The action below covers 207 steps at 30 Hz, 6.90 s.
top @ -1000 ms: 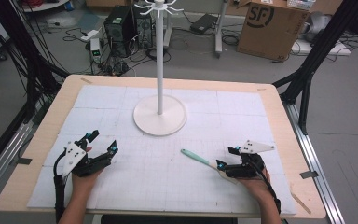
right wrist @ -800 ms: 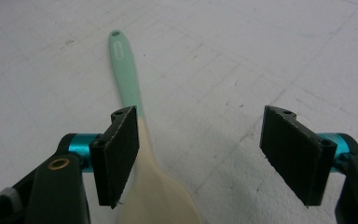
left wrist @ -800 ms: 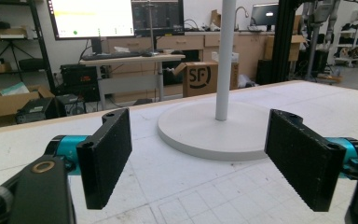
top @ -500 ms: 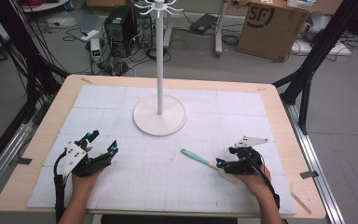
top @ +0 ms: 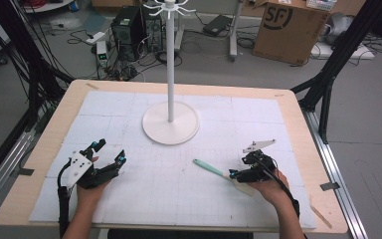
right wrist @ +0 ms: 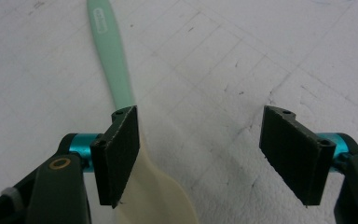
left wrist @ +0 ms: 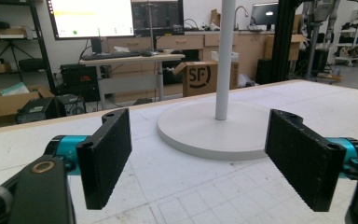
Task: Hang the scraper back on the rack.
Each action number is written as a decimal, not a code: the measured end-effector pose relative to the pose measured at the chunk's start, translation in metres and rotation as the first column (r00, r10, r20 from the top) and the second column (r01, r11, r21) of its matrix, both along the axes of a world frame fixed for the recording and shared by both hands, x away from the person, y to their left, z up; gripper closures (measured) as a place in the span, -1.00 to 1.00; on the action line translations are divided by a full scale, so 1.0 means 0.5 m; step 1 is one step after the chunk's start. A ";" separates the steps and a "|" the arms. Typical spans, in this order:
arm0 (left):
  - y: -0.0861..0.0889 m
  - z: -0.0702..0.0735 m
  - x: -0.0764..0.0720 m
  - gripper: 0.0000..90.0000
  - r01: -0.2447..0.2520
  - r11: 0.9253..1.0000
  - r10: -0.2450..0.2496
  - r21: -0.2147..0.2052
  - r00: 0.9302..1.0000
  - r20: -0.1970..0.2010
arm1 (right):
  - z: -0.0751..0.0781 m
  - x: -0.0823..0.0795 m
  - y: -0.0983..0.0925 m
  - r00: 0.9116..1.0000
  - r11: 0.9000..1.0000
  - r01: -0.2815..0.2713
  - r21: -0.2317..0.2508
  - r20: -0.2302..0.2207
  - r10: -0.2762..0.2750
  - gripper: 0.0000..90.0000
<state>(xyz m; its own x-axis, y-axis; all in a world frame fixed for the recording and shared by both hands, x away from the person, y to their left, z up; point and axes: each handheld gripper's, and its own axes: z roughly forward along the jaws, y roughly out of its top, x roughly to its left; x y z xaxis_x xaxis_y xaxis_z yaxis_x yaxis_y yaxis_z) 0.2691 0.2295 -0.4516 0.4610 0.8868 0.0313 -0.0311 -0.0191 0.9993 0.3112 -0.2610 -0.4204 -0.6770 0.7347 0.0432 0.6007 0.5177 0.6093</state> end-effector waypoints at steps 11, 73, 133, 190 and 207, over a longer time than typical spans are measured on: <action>0.000 0.000 0.000 -0.48 0.000 1.000 0.000 0.001 1.000 0.000 | 0.009 0.014 0.001 0.996 0.997 -0.045 -0.057 -0.080 0.040 -0.36; -0.001 0.000 0.000 -0.48 0.000 1.000 0.000 0.002 1.000 0.000 | 0.018 0.030 0.096 0.933 0.931 -0.288 -0.224 -0.285 0.220 -0.13; -0.001 0.000 0.000 -0.48 0.001 1.000 -0.001 0.003 1.000 0.002 | 0.026 0.044 0.147 0.907 0.866 -0.351 -0.357 -0.358 0.220 0.48; -0.001 0.000 0.000 -0.48 0.001 1.000 -0.001 0.003 1.000 0.001 | 0.030 0.038 0.132 0.918 0.890 -0.335 -0.308 -0.320 0.235 0.79; -0.001 -0.001 0.000 -0.48 0.002 1.000 -0.002 0.001 1.000 0.000 | 0.062 0.027 0.115 0.934 0.915 -0.313 -0.253 -0.254 0.250 0.79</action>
<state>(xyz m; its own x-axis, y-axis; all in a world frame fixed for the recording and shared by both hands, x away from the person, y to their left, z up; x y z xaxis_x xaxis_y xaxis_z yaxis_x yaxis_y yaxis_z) 0.2690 0.2288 -0.4518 0.4627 0.8859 0.0325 -0.0310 -0.0204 0.9993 0.3245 -0.2032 -0.3894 -0.8555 0.5171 0.0266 0.5022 0.8162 0.2856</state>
